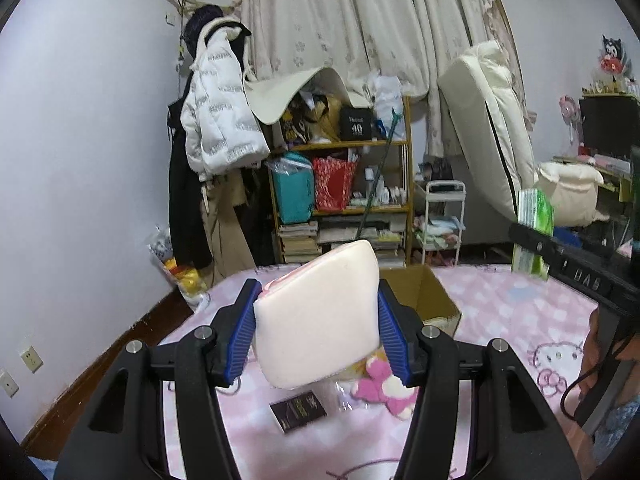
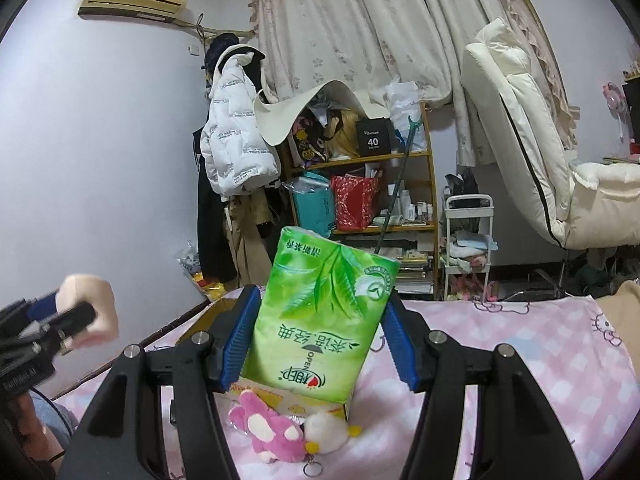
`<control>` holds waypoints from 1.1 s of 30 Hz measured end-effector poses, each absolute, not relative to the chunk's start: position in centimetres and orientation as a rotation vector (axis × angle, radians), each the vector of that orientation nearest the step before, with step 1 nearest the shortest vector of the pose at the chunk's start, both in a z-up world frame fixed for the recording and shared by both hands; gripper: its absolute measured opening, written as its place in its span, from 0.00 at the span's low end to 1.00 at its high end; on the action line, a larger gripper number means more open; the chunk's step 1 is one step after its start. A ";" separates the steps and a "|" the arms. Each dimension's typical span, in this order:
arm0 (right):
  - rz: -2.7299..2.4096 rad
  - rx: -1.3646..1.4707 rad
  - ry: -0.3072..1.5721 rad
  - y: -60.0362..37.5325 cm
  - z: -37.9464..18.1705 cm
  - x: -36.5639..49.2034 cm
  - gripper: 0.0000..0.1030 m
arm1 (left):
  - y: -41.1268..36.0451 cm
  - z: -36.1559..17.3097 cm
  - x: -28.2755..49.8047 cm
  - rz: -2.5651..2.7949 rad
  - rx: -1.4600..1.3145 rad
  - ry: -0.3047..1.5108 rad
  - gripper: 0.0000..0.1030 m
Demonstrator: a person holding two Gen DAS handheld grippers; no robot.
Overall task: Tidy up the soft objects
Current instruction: 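Lift the sponge and tissue pack over the box and release them inside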
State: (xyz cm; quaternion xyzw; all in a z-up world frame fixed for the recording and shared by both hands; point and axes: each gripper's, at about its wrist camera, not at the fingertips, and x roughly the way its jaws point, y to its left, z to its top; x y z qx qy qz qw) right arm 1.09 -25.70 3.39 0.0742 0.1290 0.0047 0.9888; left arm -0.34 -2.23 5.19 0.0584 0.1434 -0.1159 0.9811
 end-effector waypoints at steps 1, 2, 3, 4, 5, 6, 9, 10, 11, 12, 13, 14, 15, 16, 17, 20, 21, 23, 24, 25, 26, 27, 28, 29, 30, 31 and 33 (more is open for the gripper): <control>0.012 0.147 0.258 -25.7 3.5 1.3 0.62 | -2.1 5.7 -0.1 -0.233 0.109 0.280 0.54; 0.014 0.143 0.259 -25.7 3.6 1.5 0.62 | -2.2 6.0 0.0 -0.233 0.105 0.274 0.54; 0.013 0.139 0.260 -25.7 3.7 1.8 0.62 | -2.1 6.3 0.1 -0.231 0.105 0.267 0.54; 0.012 0.135 0.260 -25.7 3.8 2.0 0.62 | -2.1 6.7 0.4 -0.224 0.107 0.256 0.54; 0.010 0.131 0.258 -25.7 4.0 2.3 0.62 | -2.1 7.0 0.6 -0.220 0.107 0.248 0.54; 0.011 0.130 0.253 -25.8 4.2 2.6 0.62 | -2.1 7.3 0.9 -0.220 0.109 0.246 0.54; 0.009 0.139 0.239 -26.0 4.6 3.0 0.62 | -2.2 8.2 1.8 -0.222 0.111 0.235 0.54; 0.010 0.148 0.234 -26.2 4.7 3.2 0.62 | -2.2 8.4 2.0 -0.221 0.115 0.230 0.54; 0.012 0.156 0.230 -26.4 4.9 3.4 0.62 | -2.3 8.6 2.1 -0.218 0.115 0.221 0.54; 0.018 0.160 0.225 -26.6 5.0 3.6 0.62 | -2.2 8.6 2.2 -0.218 0.110 0.211 0.54; 0.022 0.154 0.222 -26.6 5.1 3.9 0.62 | -2.1 8.7 2.3 -0.222 0.102 0.203 0.54; 0.021 0.142 0.218 -26.7 5.1 4.1 0.62 | -2.1 8.6 2.5 -0.226 0.099 0.199 0.54; 0.021 0.128 0.213 -26.6 5.1 4.4 0.62 | -2.1 8.4 2.8 -0.232 0.106 0.198 0.54; 0.025 0.123 0.214 -26.6 5.0 4.7 0.62 | -2.2 8.3 3.1 -0.231 0.114 0.201 0.54; 0.029 0.121 0.215 -26.7 5.0 4.9 0.62 | -2.4 8.1 3.5 -0.227 0.122 0.205 0.54; 0.037 0.111 0.208 -26.7 5.1 6.0 0.62 | -2.8 7.7 4.9 -0.230 0.131 0.210 0.54; 0.039 0.108 0.212 -26.7 5.0 6.5 0.62 | -3.0 7.6 5.5 -0.231 0.132 0.210 0.54; 0.042 0.103 0.213 -26.7 5.0 7.2 0.62 | -3.4 7.4 6.6 -0.238 0.128 0.220 0.54; 0.045 0.102 0.215 -26.6 4.9 7.5 0.62 | -3.6 7.4 7.0 -0.242 0.124 0.224 0.54; 0.048 0.102 0.218 -26.6 4.8 8.0 0.62 | -3.8 7.2 7.7 -0.250 0.122 0.232 0.54; 0.050 0.106 0.219 -26.7 4.7 8.2 0.62 | -4.1 7.1 8.0 -0.252 0.123 0.235 0.54; 0.059 0.118 0.221 -26.7 4.6 8.6 0.62 | -4.3 6.8 8.5 -0.254 0.129 0.239 0.54; 0.068 0.131 0.225 -26.8 4.4 8.8 0.62 | -4.5 6.6 8.7 -0.256 0.134 0.241 0.54; 0.075 0.144 0.230 -26.9 4.2 9.1 0.62 | -4.7 6.3 9.1 -0.260 0.137 0.244 0.55; 0.089 0.160 0.238 -27.0 3.9 9.5 0.62 | -4.9 6.0 9.3 -0.263 0.137 0.247 0.55; 0.097 0.164 0.245 -27.0 3.7 9.8 0.62 | -5.0 5.7 9.6 -0.267 0.137 0.252 0.55; 0.109 0.157 0.269 -26.7 2.8 10.7 0.62 | -5.3 4.7 10.4 -0.274 0.146 0.280 0.55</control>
